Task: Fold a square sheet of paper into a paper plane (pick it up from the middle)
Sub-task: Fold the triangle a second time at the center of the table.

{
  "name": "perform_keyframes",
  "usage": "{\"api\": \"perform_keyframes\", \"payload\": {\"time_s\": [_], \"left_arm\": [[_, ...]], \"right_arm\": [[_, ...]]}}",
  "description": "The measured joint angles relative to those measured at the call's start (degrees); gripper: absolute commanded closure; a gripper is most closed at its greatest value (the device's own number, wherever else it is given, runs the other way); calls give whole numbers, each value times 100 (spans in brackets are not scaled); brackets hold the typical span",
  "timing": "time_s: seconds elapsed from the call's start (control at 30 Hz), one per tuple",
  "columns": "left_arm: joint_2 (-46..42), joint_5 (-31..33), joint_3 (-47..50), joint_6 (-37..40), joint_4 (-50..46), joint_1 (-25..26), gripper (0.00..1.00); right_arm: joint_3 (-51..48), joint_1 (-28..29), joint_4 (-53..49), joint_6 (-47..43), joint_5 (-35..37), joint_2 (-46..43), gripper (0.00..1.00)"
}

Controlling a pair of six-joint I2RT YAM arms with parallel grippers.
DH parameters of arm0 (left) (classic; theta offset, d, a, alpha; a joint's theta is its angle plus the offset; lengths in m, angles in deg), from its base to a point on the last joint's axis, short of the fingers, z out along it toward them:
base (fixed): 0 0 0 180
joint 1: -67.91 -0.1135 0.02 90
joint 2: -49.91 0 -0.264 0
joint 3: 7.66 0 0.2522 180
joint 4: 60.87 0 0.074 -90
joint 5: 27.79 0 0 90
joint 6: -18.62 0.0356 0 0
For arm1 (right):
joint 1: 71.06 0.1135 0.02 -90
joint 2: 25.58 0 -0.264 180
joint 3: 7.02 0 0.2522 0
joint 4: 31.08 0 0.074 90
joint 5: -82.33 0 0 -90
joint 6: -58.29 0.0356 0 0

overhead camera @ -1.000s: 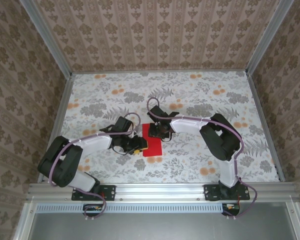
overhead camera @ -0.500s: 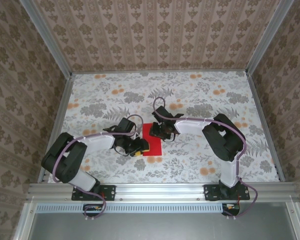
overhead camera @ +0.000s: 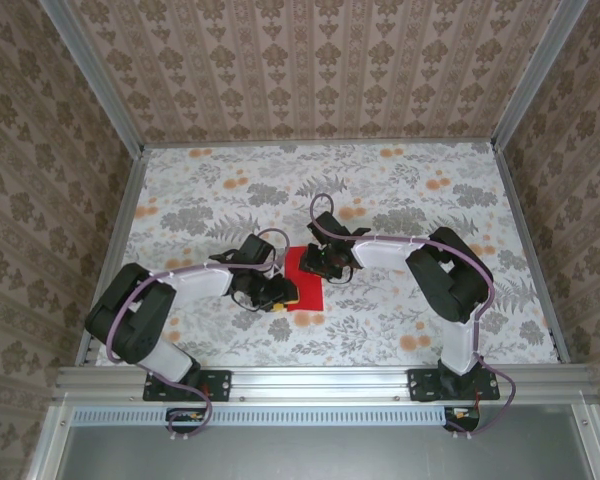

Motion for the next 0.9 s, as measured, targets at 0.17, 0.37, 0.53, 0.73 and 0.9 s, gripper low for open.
{"api": "perform_keyframes", "payload": {"time_s": [0.17, 0.37, 0.53, 0.73, 0.9], "left_arm": [[-295, -2, -33, 0, -48, -2, 67], [-407, -68, -33, -2, -7, -2, 67], [-365, -162, -33, -17, 295, -2, 67], [-59, -199, -76, -28, 623, -2, 64], [116, -197, -188, -50, 857, -2, 63]], "right_arm": [[-9, 0, 13, 0, 0, 0, 67], [-9, 0, 15, 0, -2, 0, 67], [-9, -4, 17, -2, -20, 0, 67], [-52, -50, 83, -48, -179, -33, 67], [-140, -170, 229, -157, -487, -66, 65]]}}
